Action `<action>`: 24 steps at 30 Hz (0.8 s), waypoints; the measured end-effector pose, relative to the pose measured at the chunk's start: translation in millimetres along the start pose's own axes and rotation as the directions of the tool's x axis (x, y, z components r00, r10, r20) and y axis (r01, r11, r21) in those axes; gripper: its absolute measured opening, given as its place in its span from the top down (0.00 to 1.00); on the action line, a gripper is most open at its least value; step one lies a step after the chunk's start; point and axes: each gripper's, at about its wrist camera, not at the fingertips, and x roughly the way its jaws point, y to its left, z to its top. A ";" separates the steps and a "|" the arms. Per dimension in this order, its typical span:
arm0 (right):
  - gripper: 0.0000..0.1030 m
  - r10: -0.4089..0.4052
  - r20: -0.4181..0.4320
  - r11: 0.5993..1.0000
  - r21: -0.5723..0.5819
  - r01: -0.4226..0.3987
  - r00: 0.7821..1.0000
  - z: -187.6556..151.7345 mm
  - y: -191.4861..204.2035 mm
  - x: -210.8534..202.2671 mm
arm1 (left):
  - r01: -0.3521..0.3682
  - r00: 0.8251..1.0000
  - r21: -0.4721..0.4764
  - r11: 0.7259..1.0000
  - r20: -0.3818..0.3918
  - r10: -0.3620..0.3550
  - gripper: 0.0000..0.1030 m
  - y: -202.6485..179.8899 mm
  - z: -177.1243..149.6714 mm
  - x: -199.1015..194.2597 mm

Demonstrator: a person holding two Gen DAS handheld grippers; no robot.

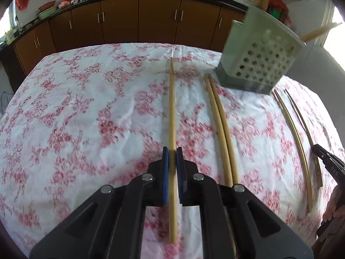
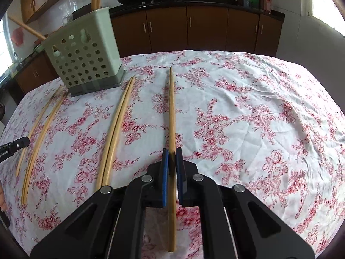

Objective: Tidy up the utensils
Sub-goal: 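Move both tools back down to the remaining chopsticks on the cloth, then close the left tool on a chopstick while the right tool grasps another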

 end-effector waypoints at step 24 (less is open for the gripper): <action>0.92 -0.021 -0.001 1.000 -0.017 0.021 1.000 -1.8 -0.2 1.2 | -0.062 0.997 0.076 0.995 0.056 0.057 0.64 -10.1 -12.9 -6.0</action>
